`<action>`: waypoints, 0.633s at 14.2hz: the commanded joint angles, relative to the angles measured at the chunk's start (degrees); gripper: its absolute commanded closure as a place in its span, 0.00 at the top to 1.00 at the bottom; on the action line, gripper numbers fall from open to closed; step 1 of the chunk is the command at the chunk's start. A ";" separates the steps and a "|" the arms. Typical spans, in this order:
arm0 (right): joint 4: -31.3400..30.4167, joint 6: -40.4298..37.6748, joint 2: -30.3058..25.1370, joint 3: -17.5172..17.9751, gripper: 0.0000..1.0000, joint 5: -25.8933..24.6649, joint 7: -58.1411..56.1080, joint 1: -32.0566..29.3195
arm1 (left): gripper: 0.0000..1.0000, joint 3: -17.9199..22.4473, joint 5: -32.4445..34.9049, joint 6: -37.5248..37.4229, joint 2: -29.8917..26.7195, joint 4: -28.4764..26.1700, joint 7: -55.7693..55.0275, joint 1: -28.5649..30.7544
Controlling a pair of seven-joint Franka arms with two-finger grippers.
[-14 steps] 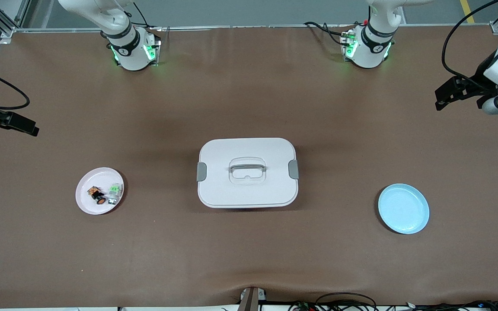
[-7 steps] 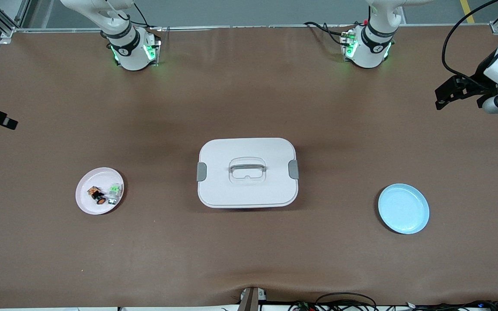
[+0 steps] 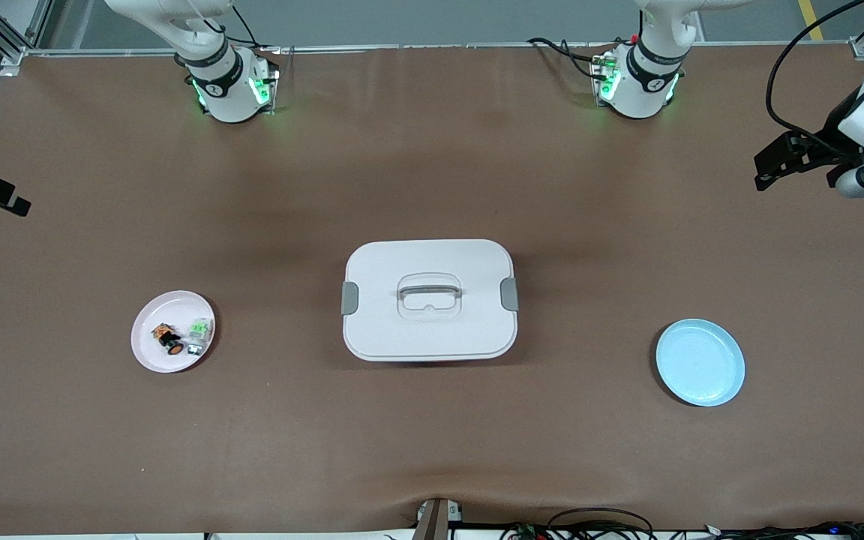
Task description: Transfer orange switch to right arm and place
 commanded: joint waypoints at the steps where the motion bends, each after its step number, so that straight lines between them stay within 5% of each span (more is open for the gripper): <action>1: -2.02 0.45 -2.22 6.15 1.00 -1.85 -0.55 -4.25 | 1.00 0.22 -1.05 -0.38 -1.61 -1.21 0.79 -0.05; 9: -1.67 -1.40 -2.31 6.79 1.00 -3.51 -0.81 -4.45 | 1.00 0.05 -1.05 -0.47 -1.70 -1.12 0.79 -0.23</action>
